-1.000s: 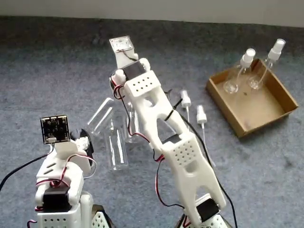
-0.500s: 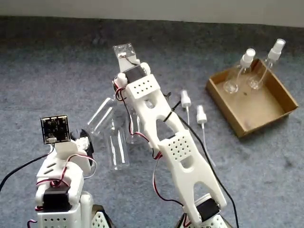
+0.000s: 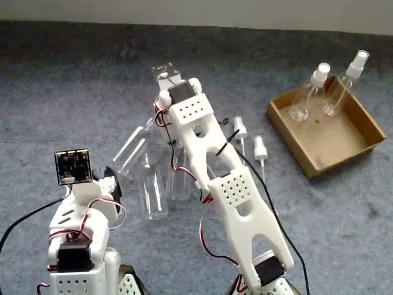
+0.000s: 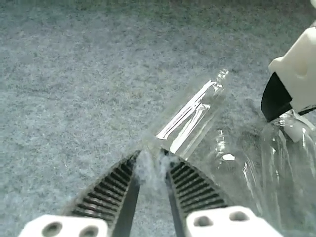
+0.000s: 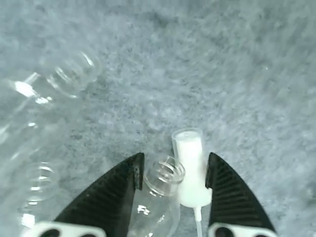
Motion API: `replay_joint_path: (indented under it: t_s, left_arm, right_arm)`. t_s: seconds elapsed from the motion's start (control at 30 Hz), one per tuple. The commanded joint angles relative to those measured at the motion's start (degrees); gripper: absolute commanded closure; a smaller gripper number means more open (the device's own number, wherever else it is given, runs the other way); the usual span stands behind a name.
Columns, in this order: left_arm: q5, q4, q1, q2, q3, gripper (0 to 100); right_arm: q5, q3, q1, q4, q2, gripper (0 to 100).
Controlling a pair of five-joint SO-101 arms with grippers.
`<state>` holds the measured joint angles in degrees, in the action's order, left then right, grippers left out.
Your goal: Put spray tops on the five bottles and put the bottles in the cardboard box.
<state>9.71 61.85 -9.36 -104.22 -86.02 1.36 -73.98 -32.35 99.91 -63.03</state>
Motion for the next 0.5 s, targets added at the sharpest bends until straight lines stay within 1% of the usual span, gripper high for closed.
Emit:
replay_joint_path:
  t_s: [0.0,0.27,0.47]
  left_arm:
    - [-0.5,-1.4,-0.5,-0.1,0.1,99]
    - [-0.5,-1.4,-0.5,-0.1,0.0,99]
    - [-0.5,-1.4,-0.5,-0.1,0.0,99]
  right_arm:
    - [-3.2,-4.4,1.7,1.0,1.6,83.0]
    - [-4.2,-14.6,2.7,1.3,1.6,83.0]
    - [-3.8,-16.3,2.7,1.4,1.7,83.0]
